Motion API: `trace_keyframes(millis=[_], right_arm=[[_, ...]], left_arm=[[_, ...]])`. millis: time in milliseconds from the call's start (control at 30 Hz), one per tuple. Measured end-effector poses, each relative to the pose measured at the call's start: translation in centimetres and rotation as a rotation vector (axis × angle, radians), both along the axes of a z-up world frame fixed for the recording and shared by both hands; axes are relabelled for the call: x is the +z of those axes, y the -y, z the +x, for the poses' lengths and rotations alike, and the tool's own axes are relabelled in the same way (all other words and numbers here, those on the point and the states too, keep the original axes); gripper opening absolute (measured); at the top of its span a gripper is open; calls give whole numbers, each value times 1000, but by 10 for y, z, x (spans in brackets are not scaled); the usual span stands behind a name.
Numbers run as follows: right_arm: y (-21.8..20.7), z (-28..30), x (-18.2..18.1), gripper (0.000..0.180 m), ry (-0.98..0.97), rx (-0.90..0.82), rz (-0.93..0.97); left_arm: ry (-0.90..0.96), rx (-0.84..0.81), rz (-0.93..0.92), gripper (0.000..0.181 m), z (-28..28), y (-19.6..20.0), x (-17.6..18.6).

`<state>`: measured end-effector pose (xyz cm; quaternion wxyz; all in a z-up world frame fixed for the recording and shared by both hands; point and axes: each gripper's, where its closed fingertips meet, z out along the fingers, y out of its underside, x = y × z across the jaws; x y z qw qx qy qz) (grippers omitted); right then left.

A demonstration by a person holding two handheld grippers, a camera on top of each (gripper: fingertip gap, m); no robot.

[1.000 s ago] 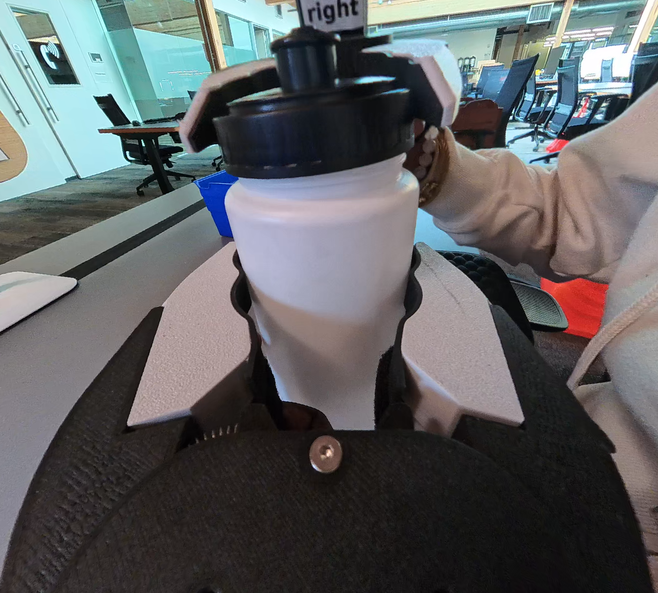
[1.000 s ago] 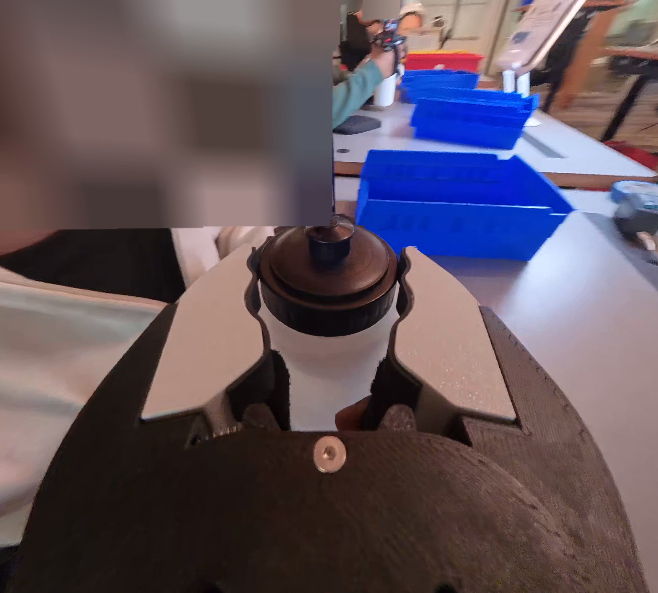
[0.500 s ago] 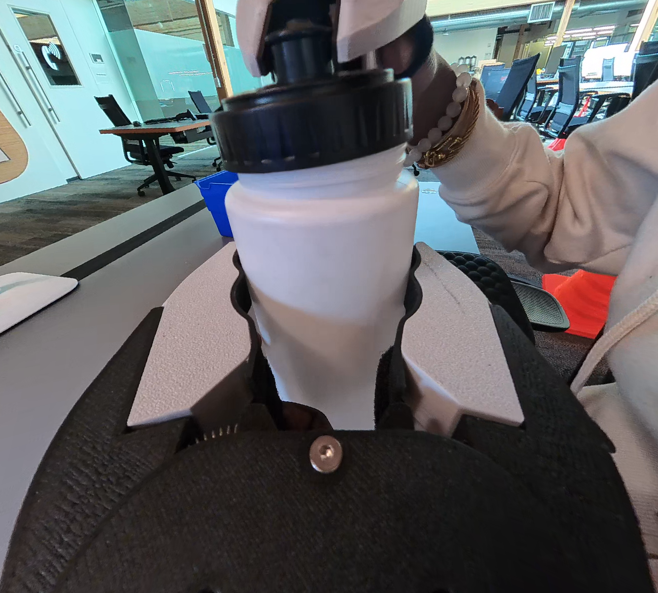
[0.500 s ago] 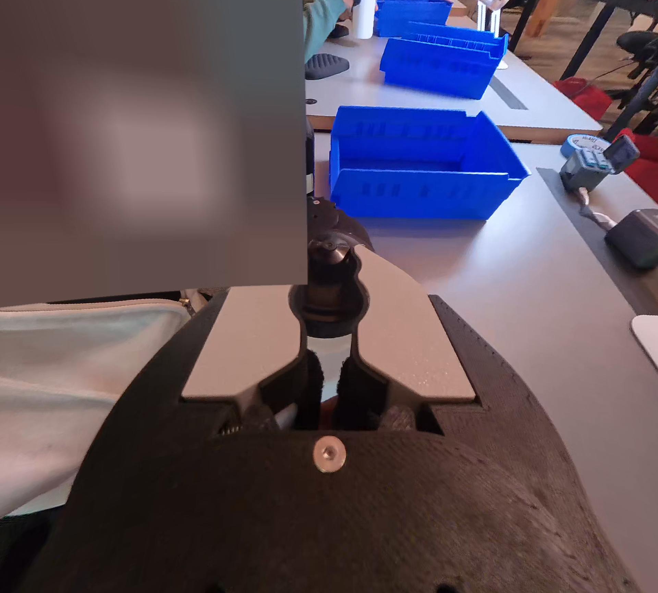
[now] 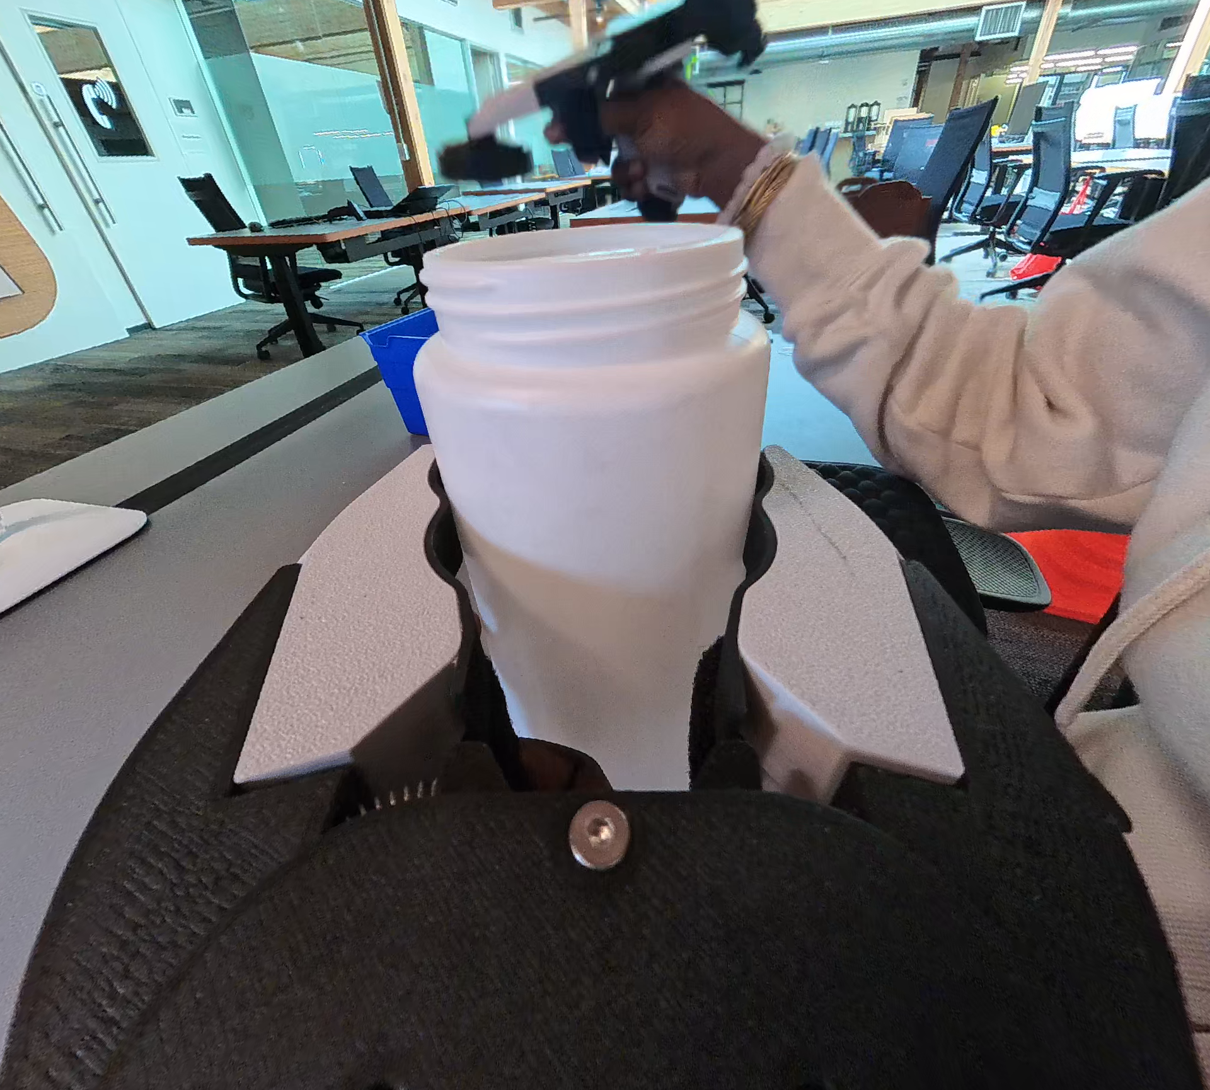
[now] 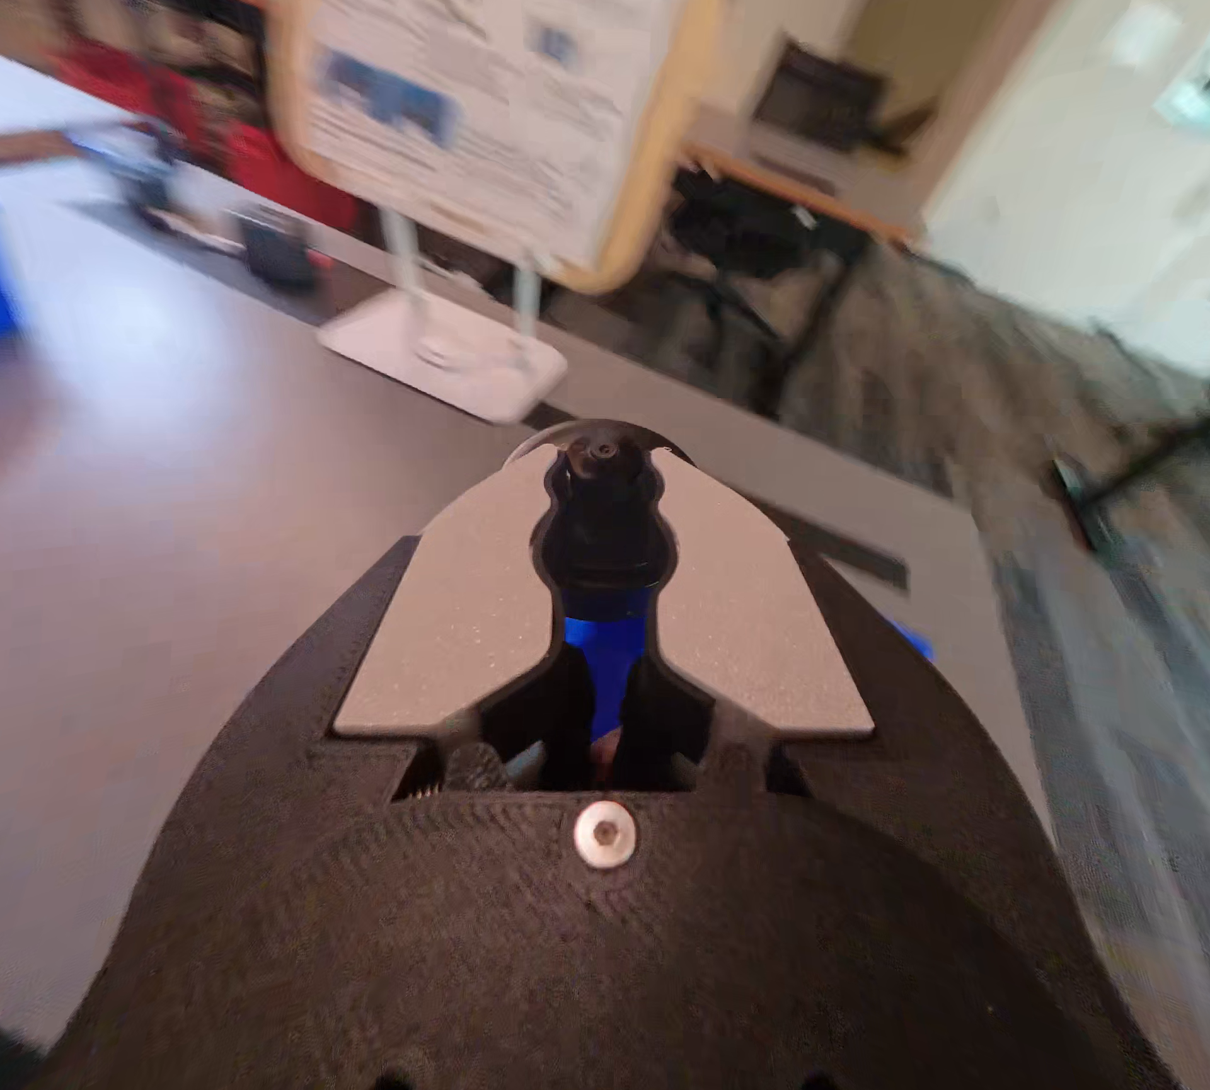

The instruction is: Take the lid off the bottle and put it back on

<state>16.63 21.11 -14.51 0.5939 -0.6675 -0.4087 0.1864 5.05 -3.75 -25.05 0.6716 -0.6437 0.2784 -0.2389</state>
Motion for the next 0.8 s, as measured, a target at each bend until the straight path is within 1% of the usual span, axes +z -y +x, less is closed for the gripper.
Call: trace_keyframes(millis=[67, 167, 267, 333, 367, 467, 600, 633, 667, 733, 767, 800], right_arm=[[-45, 26, -41, 22, 27, -149, -108], [-92, 52, -106, 23, 108, -295, -248], [-121, 69, -160, 23, 171, -371, -386], [-129, 75, -187, 23, 198, -397, -457], [-132, 78, -195, 23, 214, -412, -460], [-138, 85, -209, 23, 233, -449, -451], [-142, 94, -216, 24, 258, -489, -447], [-143, 95, -215, 30, 265, -495, -442], [-143, 95, -211, 37, 268, -502, -428], [-136, 89, -192, 46, 243, -483, -384], [-128, 77, -176, 49, 206, -434, -352], [-114, 59, -153, 50, 151, -338, -307]], left_arm=[[0, 1, 0, 87, 0, 0, 0], [0, 0, 1, 87, 0, 0, 0], [1, 0, 1, 87, 0, 0, 0], [1, 0, 1, 87, 0, 0, 0], [2, 0, 2, 87, 0, 0, 0], [3, -2, 3, 87, 0, 0, 0], [3, -2, 3, 87, 0, 0, 0], [3, -2, 3, 87, 0, 0, 0], [3, -2, 4, 87, 0, 0, 0], [4, -3, 5, 87, 0, 0, 0], [5, -3, 5, 87, 0, 0, 0], [5, -3, 6, 87, 0, 0, 0]])
